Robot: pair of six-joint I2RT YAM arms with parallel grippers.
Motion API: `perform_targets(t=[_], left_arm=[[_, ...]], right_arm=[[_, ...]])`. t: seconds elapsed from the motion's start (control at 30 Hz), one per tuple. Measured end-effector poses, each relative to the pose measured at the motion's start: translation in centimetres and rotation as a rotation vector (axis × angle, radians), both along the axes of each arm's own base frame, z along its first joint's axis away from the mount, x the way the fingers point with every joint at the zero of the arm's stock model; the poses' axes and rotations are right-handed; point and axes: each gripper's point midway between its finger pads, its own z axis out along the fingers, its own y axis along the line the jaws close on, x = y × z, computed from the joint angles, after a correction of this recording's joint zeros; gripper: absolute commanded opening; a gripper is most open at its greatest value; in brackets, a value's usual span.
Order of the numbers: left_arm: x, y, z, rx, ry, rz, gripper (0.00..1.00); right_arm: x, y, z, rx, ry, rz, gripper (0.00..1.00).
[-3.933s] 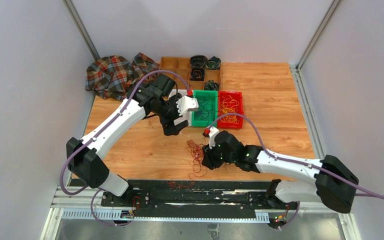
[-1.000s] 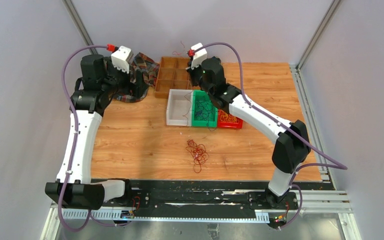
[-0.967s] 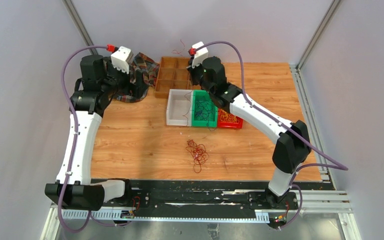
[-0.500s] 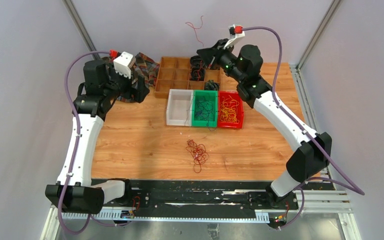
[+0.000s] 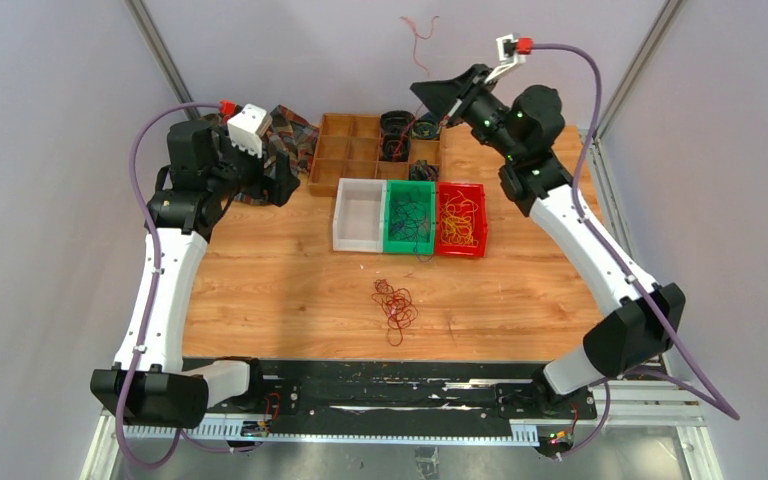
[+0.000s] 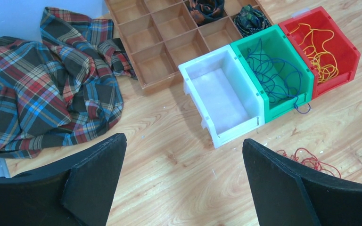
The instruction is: Untangle the cables
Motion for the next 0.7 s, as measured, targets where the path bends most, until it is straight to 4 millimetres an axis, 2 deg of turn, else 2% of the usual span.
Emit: perform_targets(t=[0.1, 0.23, 0.33, 0.4, 0.47, 0.57, 0.7], left_arm=[[0.0, 0.0, 0.0, 0.000, 0.001, 0.000, 0.98], [0.1, 0.0, -0.2, -0.001, 0.005, -0.001, 0.98], [0.1, -0.1, -0.2, -0.002, 0.006, -0.002, 0.98], [0.1, 0.0, -0.2, -0.003, 0.007, -0.001, 0.98], [0.1, 0.0, -0.2, -0.003, 0.008, 0.000, 0.98], [0.1, 0.1, -0.3, 0.000, 0.010, 0.007, 0.98], [0.1, 0.3, -0.5, 0.007, 0.034, 0.015, 0.98]], right_arm=[[-1.8, -1.4, 3.2, 0.049, -0.052, -0.002, 0.01], [-5.6, -3.0, 8.6, 0.106, -0.174, 0.008, 0.01], [-6.9, -3.5, 10.4, 0.127, -0.227, 0.011, 0.01], [-6.6, -3.1, 9.8, 0.118, -0.222, 0.015, 0.01], [-5.6, -1.9, 8.1, 0.087, -0.199, 0.020, 0.01], [-3.1, 1.1, 3.4, -0.004, -0.128, 0.027, 0.01], [-1.2, 5.0, -2.9, -0.137, -0.051, 0.043, 0.01]])
